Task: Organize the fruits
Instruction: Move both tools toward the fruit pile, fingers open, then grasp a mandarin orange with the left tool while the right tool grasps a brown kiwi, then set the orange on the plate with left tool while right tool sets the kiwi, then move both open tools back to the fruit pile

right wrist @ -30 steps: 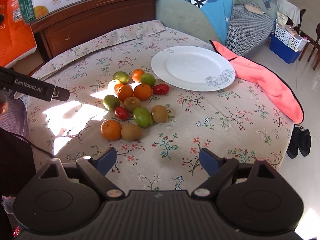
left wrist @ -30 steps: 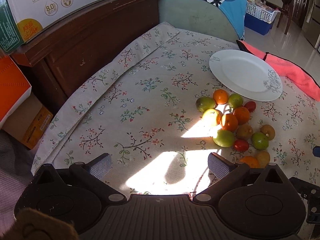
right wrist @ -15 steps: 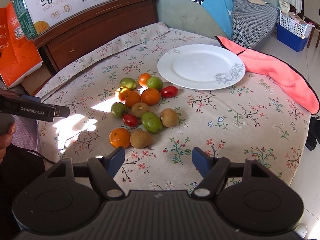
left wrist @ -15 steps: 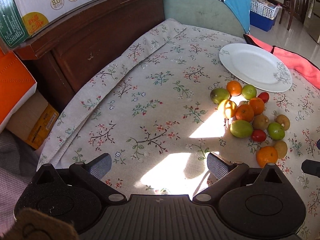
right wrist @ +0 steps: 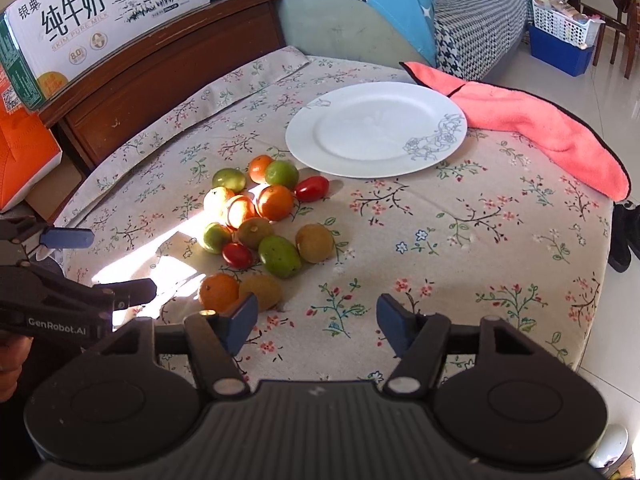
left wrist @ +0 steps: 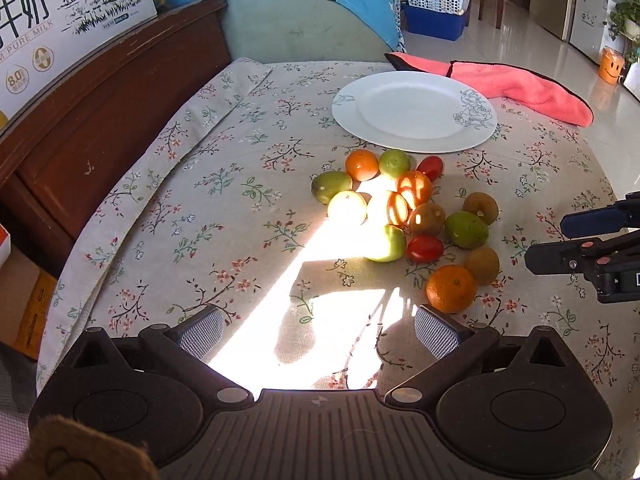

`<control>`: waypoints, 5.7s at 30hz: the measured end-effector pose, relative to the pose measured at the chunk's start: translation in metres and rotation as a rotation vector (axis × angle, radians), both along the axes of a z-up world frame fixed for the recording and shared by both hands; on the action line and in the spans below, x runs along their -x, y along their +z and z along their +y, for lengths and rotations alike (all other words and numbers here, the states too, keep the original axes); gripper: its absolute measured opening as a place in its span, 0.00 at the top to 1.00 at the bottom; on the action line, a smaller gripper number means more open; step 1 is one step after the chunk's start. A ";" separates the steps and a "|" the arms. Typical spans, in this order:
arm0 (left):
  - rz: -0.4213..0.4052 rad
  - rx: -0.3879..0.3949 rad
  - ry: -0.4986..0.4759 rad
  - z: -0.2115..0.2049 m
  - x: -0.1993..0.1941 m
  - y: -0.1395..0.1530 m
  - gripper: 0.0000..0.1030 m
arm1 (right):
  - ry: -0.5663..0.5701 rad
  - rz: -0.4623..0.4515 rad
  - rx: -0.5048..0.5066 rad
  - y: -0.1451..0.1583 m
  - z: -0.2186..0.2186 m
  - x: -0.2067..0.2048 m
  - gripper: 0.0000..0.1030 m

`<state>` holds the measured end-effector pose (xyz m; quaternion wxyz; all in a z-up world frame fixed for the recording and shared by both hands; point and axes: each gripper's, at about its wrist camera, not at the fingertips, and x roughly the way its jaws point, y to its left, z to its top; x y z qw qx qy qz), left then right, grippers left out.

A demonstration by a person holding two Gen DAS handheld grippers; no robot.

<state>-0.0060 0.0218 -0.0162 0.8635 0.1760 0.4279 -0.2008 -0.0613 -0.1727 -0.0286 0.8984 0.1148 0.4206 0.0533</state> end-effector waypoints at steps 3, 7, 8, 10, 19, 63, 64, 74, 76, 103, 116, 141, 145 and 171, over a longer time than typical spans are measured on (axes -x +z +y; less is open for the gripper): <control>-0.005 0.001 -0.023 -0.001 0.003 -0.001 0.02 | 0.019 0.015 -0.033 -0.003 0.006 -0.008 0.47; 0.000 -0.002 -0.042 -0.003 0.004 -0.004 0.02 | 0.039 0.031 -0.059 -0.007 0.016 -0.017 0.53; 0.003 0.000 -0.051 -0.004 0.004 -0.005 0.02 | 0.042 0.036 -0.062 -0.009 0.019 -0.019 0.53; 0.006 0.009 -0.069 -0.007 0.006 -0.005 0.02 | 0.047 0.038 -0.063 -0.010 0.023 -0.022 0.54; 0.031 0.058 -0.104 -0.013 0.008 -0.009 0.01 | 0.023 0.033 -0.092 -0.014 0.025 -0.031 0.64; 0.046 0.125 -0.142 -0.047 0.003 -0.029 0.70 | -0.083 0.075 -0.160 -0.012 -0.002 -0.028 0.72; 0.049 0.126 -0.136 -0.046 0.003 -0.029 0.70 | -0.083 0.074 -0.160 -0.012 -0.002 -0.027 0.72; 0.008 0.175 -0.079 -0.039 -0.016 0.002 0.70 | -0.046 0.035 -0.144 0.007 -0.011 -0.031 0.72; 0.012 0.197 -0.065 -0.040 -0.028 0.009 0.70 | -0.026 0.022 -0.160 0.012 -0.013 -0.036 0.72; 0.026 0.233 -0.083 -0.102 -0.135 -0.001 0.70 | -0.113 -0.006 -0.141 0.008 -0.061 -0.120 0.72; 0.052 0.260 -0.070 -0.110 -0.152 -0.005 0.68 | -0.159 0.001 -0.170 0.001 -0.067 -0.138 0.67; 0.064 0.248 -0.012 -0.056 -0.137 0.016 0.52 | -0.069 0.017 -0.158 0.004 -0.059 -0.114 0.60; 0.076 0.245 0.015 -0.039 -0.134 0.017 0.51 | -0.035 0.026 -0.150 0.004 -0.054 -0.107 0.60; 0.205 0.210 0.116 -0.022 -0.137 -0.020 0.45 | 0.051 0.120 -0.200 -0.009 -0.036 -0.087 0.60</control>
